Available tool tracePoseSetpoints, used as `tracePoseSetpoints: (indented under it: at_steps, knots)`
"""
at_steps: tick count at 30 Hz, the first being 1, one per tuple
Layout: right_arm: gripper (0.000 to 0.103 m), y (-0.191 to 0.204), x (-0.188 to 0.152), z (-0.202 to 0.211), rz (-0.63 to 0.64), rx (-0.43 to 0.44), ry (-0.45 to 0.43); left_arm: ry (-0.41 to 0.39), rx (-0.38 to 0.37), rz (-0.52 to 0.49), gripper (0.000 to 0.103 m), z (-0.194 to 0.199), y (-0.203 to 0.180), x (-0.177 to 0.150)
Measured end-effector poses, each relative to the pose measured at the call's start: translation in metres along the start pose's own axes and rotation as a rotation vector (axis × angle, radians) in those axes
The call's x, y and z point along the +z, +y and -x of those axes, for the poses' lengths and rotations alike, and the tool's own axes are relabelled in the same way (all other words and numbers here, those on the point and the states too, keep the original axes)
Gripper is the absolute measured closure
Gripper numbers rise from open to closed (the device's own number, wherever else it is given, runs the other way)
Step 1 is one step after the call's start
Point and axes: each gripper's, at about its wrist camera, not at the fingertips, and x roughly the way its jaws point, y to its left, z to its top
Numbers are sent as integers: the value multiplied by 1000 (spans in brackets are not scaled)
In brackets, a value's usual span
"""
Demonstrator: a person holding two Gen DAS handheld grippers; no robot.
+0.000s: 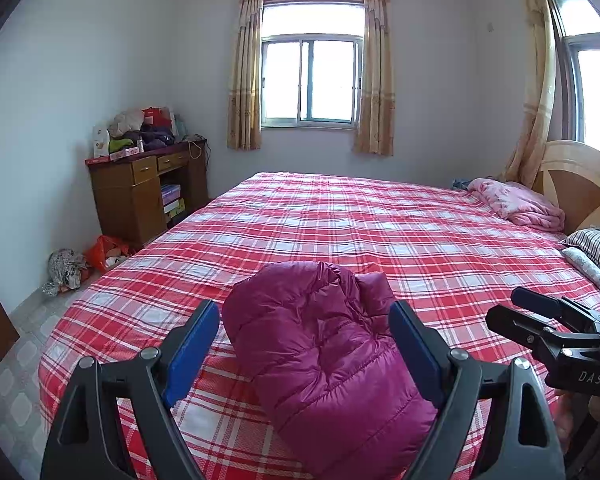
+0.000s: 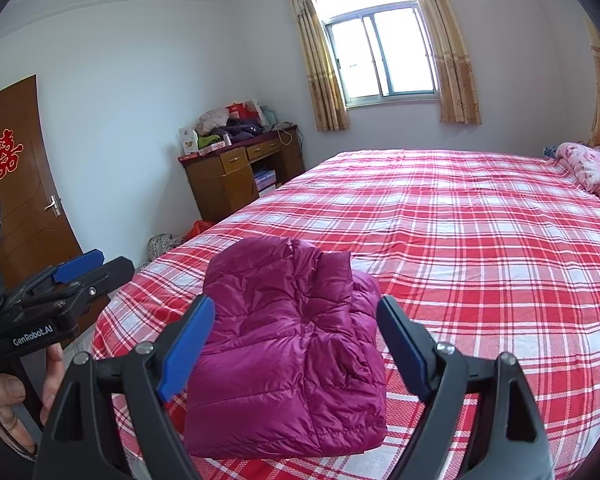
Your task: Fold large clothes
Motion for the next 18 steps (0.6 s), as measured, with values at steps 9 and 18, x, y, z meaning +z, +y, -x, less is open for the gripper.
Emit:
tracePoseSetpoints:
  at_steps: [9, 18]
  knots:
    - [14, -1, 0, 2, -4, 2, -9, 3, 4, -1, 16, 0, 1, -1]
    - [14, -2, 0, 4, -14, 2, -11, 0, 8, 3, 16, 0, 1, 0]
